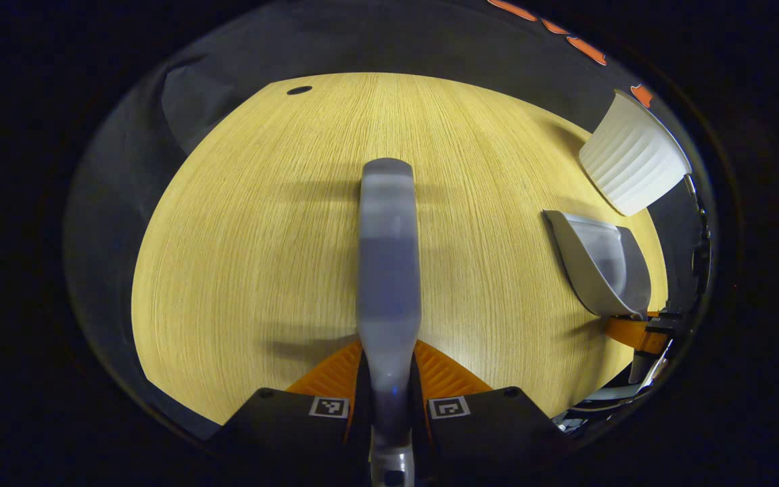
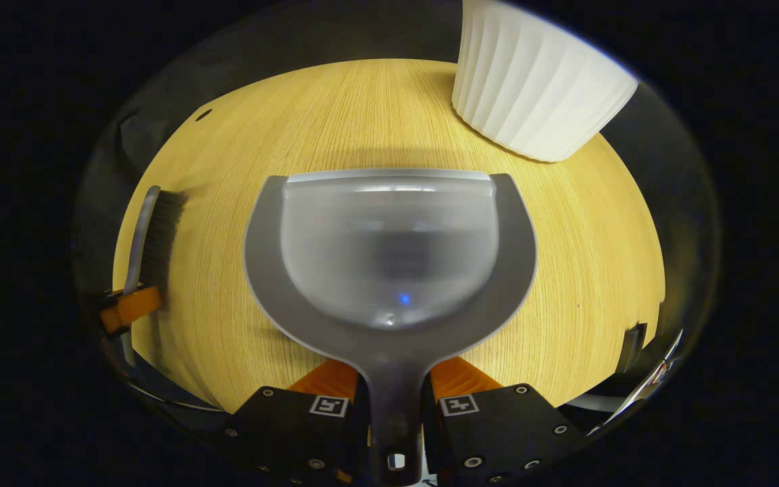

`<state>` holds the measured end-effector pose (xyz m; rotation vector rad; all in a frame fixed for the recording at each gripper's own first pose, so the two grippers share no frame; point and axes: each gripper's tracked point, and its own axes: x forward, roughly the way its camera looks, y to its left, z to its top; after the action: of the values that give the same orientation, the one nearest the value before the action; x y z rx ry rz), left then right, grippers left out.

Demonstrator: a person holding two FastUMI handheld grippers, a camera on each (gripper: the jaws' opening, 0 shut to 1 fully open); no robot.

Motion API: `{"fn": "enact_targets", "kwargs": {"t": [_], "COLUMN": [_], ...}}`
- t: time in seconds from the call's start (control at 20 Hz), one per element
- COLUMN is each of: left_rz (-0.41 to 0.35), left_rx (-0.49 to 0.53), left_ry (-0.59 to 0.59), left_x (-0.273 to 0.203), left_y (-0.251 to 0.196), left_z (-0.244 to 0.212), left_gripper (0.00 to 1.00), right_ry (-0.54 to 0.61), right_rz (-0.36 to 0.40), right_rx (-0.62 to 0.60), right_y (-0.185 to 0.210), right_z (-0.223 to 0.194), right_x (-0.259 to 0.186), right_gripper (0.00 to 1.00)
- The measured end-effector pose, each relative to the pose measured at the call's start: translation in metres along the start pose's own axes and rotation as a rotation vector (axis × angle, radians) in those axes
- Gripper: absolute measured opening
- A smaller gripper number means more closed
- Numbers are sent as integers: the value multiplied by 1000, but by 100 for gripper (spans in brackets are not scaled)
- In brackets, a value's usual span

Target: Pick up the small broom and dustpan from the desktop, sweep the trash into the dustpan with the broom, and then empty the trash into the garbage bin.

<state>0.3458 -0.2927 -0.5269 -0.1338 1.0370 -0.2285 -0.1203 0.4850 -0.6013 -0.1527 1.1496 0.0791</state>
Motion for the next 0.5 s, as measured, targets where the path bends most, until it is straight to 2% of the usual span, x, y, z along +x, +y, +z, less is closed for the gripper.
{"fn": "enact_targets", "kwargs": {"t": [0.05, 0.1, 0.15, 0.2, 0.25, 0.3, 0.35, 0.5], "left_rz": [4, 1, 5, 12, 22, 26, 25, 35], "left_rx": [-3, 0, 2, 6, 6, 6, 2, -3], "left_ry": [7, -6, -14, -13, -15, -21, -30, -60], "left_x": [1, 0, -4, -7, -8, -10, -12, -22], "left_y": [2, 0, -1, -2, 1, 2, 2, 7], "left_z": [-1, 0, -1, -4, -5, -6, -7, -9], "left_gripper": [32, 48, 64, 80, 96, 98, 99, 99], "right_ry": [-6, -8, -10, -11, -13, -16, -20, -45], "right_rz": [-5, -4, -2, -5, -12, -22, -25, -32], "right_rx": [-1, 0, 1, 1, -1, -6, -7, 3], "right_y": [0, 0, 1, 1, 0, -3, -3, -5], "right_z": [-1, 1, 0, 1, 0, 1, 0, 3], "right_x": [2, 2, 2, 3, 3, 4, 5, 1], "right_gripper": [36, 39, 52, 56, 85, 88, 99, 100]}}
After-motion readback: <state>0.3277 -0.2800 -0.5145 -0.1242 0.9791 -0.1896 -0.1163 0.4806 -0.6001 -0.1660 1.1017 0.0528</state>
